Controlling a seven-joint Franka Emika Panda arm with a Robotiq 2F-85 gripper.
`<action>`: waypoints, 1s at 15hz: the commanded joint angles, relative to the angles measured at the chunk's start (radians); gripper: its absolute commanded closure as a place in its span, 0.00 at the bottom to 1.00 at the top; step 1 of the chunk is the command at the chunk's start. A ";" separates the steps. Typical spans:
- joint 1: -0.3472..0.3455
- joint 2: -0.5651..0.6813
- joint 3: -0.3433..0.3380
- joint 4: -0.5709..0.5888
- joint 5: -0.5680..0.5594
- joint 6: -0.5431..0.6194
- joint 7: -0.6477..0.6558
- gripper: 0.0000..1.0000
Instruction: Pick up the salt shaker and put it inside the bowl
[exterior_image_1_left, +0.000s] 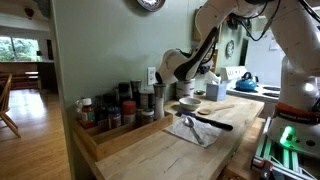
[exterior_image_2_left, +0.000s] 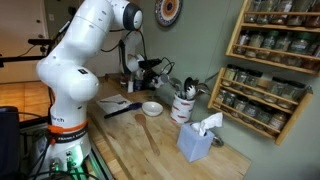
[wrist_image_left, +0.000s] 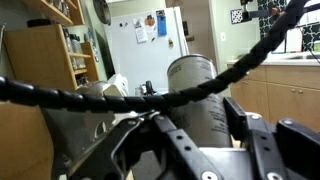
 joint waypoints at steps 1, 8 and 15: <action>0.007 0.021 0.013 0.023 -0.030 -0.054 -0.016 0.70; 0.120 0.000 -0.124 -0.002 -0.085 -0.073 -0.026 0.70; 0.182 0.008 -0.178 0.006 -0.092 -0.079 -0.058 0.70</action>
